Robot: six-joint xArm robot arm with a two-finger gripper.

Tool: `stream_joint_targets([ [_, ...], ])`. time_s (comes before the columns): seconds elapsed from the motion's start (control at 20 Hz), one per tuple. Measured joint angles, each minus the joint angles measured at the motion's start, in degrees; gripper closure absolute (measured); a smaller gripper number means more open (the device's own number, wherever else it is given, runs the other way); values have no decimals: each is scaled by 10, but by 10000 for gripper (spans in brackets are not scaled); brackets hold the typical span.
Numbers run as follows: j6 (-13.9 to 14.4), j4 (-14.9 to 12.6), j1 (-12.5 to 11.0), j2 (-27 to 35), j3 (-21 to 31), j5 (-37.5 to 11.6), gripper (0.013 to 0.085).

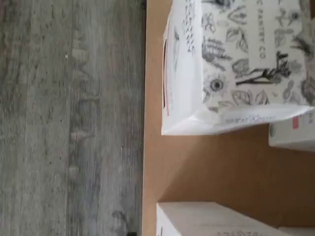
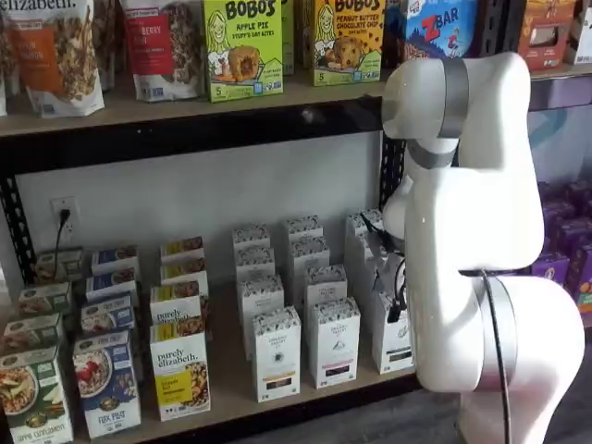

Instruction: Pick up the white box with a green strip in the middle, on the bottom shelf, the sixth box from the left

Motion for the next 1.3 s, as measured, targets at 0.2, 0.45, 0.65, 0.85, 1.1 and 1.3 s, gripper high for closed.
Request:
stream_joint_targets([
  [0.2, 40, -51, -7, 17, -23, 19, 130],
  [0.45, 105, -128, -11, 33, -49, 41, 130],
  [0.65, 155, -183, -9, 42, -51, 4, 130],
  [0.85, 241, -277, -9, 54, -63, -1, 130],
  [1.1, 239, -275, -8, 58, -69, 0, 130],
  [1.3, 232, -266, -8, 56, -74, 15, 210],
])
